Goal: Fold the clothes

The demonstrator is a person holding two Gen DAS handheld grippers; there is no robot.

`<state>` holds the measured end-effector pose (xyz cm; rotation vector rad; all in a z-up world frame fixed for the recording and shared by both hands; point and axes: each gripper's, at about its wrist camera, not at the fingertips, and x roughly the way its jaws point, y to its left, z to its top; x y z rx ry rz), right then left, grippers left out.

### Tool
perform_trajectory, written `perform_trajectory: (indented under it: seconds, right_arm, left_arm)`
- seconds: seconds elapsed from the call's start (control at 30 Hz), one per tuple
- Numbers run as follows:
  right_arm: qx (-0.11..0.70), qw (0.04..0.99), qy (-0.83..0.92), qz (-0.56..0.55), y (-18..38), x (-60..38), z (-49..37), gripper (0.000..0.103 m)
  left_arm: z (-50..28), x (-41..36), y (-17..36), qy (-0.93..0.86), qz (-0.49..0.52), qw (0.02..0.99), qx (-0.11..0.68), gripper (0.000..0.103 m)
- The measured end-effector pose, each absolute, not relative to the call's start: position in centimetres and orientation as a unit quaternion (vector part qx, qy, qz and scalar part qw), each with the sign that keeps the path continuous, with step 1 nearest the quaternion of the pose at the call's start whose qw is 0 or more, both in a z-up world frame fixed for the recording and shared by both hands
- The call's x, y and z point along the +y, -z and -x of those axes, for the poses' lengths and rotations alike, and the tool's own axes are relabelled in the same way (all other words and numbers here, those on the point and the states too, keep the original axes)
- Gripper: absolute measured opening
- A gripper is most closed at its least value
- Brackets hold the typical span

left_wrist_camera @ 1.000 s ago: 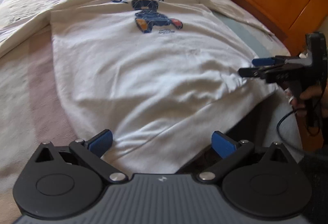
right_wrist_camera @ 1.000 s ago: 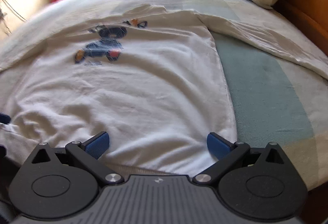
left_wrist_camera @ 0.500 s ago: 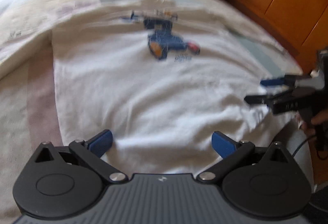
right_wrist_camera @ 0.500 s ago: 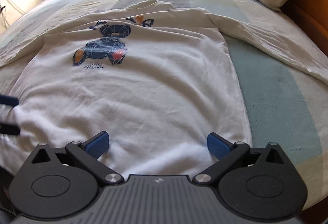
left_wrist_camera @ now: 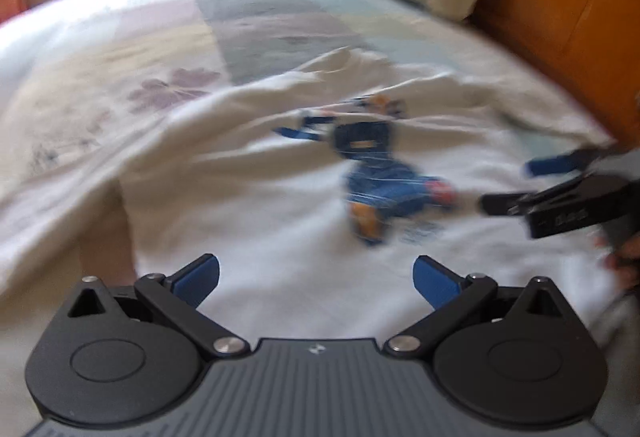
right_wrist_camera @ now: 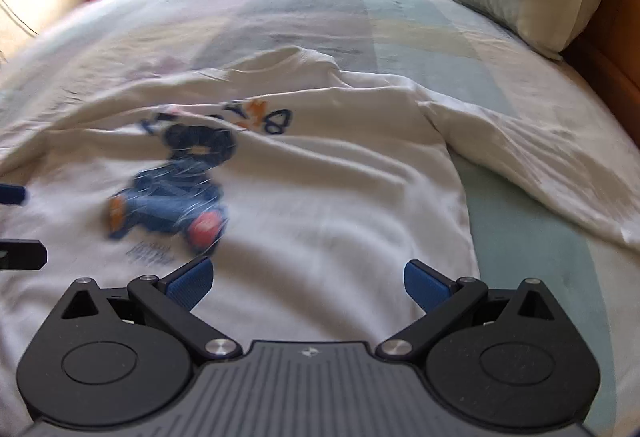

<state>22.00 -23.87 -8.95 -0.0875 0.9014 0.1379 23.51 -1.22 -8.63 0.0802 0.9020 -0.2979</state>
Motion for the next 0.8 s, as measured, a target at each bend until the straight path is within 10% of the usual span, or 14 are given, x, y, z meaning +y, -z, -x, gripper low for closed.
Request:
perform_trajectory:
  seconds: [0.8]
  right_arm:
    - [0.459, 0.867, -0.175, 0.084, 10.0, -24.7, -25.4, 0.103]
  left_arm:
    - [-29.4, 0.3, 11.2, 0.154, 0.057, 0.878, 0.45, 0.102]
